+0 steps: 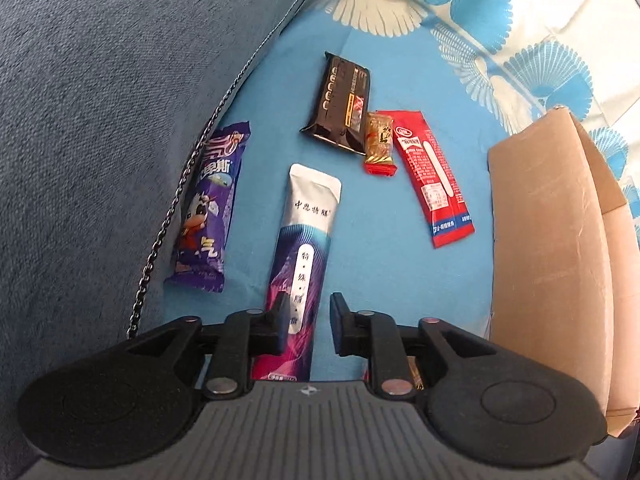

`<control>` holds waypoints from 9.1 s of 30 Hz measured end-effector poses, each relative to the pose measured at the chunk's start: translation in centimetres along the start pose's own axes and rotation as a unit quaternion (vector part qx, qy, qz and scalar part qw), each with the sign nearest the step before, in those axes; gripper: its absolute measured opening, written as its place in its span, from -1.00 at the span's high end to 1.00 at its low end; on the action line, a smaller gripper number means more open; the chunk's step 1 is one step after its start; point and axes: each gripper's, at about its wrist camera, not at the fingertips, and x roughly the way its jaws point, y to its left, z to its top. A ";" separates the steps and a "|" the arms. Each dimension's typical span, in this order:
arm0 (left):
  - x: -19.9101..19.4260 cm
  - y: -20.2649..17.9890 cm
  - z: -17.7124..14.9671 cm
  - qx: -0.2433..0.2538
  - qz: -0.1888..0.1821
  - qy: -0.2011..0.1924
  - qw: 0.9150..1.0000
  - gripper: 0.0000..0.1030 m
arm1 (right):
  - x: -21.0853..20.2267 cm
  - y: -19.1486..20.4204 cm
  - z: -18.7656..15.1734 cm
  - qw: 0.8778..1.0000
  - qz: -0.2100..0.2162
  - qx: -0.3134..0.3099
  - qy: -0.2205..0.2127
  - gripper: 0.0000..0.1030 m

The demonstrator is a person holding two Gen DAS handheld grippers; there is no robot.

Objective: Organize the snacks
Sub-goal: 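Grasp the cookie bag with the right tool while the left tool grasps the white-purple tube pack, then carry the cookie bag over the box with the right tool while the left tool carries the tube pack, then open both tools to drop the cookie bag and tube pack into the box, then move both tools back to the remaining snacks on the sofa, then grasp the red wafer pack with the right tool while the left tool grasps the purple bar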

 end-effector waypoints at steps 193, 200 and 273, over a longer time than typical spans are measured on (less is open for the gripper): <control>-7.9 -11.3 -2.8 0.129 -0.033 -0.270 0.954 0.44 | -15.1 -11.0 -2.4 0.925 -0.125 0.187 -0.307 -0.51; -5.3 -5.4 -1.3 0.070 0.040 -0.212 0.974 0.44 | -14.2 -8.4 -1.2 0.936 -0.087 0.152 -0.306 -0.51; 1.8 0.5 -0.3 -0.053 0.064 -0.146 0.986 0.76 | 4.8 -3.3 5.0 0.982 -0.119 0.124 -0.083 0.17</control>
